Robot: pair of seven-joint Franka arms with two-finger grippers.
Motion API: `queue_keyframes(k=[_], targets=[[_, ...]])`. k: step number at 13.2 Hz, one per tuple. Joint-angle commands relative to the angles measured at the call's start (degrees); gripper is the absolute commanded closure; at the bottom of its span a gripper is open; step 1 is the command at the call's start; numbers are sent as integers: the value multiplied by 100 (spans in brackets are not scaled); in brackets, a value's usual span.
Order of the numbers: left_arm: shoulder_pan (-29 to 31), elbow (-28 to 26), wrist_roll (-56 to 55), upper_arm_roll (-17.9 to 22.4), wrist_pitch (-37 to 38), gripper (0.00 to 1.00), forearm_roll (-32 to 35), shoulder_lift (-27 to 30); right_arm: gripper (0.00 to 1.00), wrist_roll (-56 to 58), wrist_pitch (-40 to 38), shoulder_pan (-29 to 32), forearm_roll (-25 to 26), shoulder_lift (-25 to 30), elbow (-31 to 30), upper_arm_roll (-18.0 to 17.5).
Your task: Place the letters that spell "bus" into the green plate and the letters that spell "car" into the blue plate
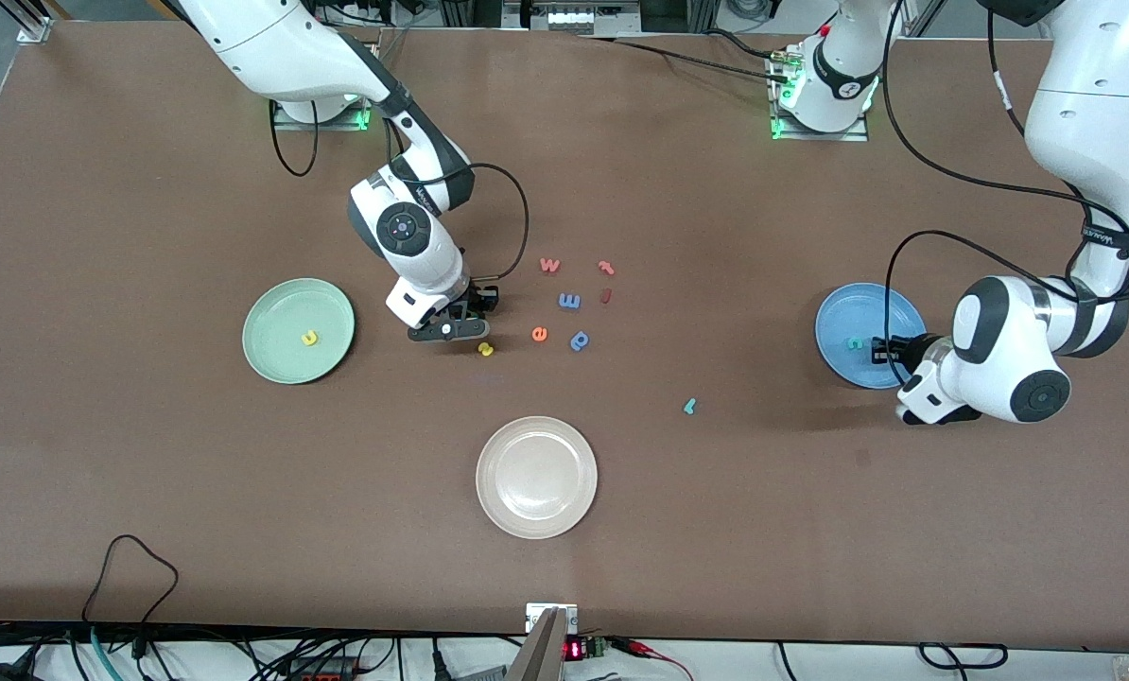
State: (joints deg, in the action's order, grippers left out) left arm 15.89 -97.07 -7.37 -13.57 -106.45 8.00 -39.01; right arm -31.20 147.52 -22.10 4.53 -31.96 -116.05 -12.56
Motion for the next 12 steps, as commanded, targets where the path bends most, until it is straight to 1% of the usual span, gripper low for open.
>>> queue_keyframes(k=[1,2,3,5,6,7,8,10,11,12], targets=[[37,82,77,-137,1,0,79,156,78,-35,31,-93,22,-91,-14,26],[11,118,78,-181,10,0,52,226,83,-27,31,-93,22,-91,-14,26],[28,205,34,-399,10,0,52,288,89,-9,22,-84,22,-82,-6,26],[-6,565,86,-760,36,0,61,288,91,26,-47,-49,13,5,21,26],[-50,758,87,-970,36,0,78,253,91,35,-213,-14,13,110,47,60],[-129,899,87,-1129,-7,3,78,201,91,70,-363,12,22,259,56,104],[-373,1066,26,-1157,-25,6,70,105,91,218,-564,126,22,417,56,131],[-866,1417,-106,-1157,-34,15,52,-115,91,727,-864,485,22,655,47,140],[-1033,1488,-237,-1157,-104,19,52,-264,91,982,-1039,670,22,769,30,183],[-1165,1480,-317,-1148,-374,22,78,-335,91,1193,-1180,785,22,840,21,297]])
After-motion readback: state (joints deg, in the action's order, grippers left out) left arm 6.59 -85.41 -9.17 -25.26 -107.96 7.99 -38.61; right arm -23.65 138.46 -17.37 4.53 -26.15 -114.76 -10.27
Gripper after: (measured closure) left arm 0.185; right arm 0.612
